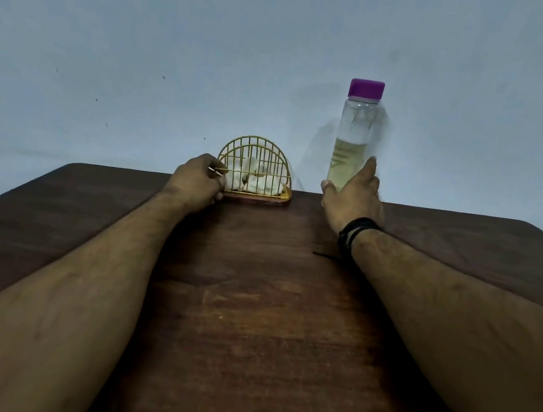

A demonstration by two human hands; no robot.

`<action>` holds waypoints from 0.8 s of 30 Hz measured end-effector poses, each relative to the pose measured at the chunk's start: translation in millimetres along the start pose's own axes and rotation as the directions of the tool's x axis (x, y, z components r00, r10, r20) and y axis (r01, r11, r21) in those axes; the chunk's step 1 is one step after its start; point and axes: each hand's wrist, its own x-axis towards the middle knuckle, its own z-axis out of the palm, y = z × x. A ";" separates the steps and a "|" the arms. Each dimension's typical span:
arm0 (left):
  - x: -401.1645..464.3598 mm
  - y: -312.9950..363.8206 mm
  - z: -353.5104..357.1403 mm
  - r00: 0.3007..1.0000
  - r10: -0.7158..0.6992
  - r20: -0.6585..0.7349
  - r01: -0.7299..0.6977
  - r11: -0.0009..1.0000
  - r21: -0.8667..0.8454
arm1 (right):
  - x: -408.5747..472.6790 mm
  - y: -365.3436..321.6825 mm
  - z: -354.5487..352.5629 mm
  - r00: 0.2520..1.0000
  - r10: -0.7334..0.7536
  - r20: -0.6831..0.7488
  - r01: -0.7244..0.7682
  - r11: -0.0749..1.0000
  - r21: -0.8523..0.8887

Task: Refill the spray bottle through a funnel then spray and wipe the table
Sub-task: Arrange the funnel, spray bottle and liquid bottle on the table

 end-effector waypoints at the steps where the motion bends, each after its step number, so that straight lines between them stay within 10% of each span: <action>1: 0.4 -1.0 -1.2 1.000 0.003 0.023 -0.003 1.000 -0.017 | 1.7 -0.5 0.4 1.000 0.012 0.018 -0.012 1.000 -0.004; 24: -104.2 0.9 -37.1 0.998 0.028 0.050 -0.030 0.999 0.038 | -99.4 -8.1 -60.4 0.994 -0.037 0.106 0.032 0.998 0.048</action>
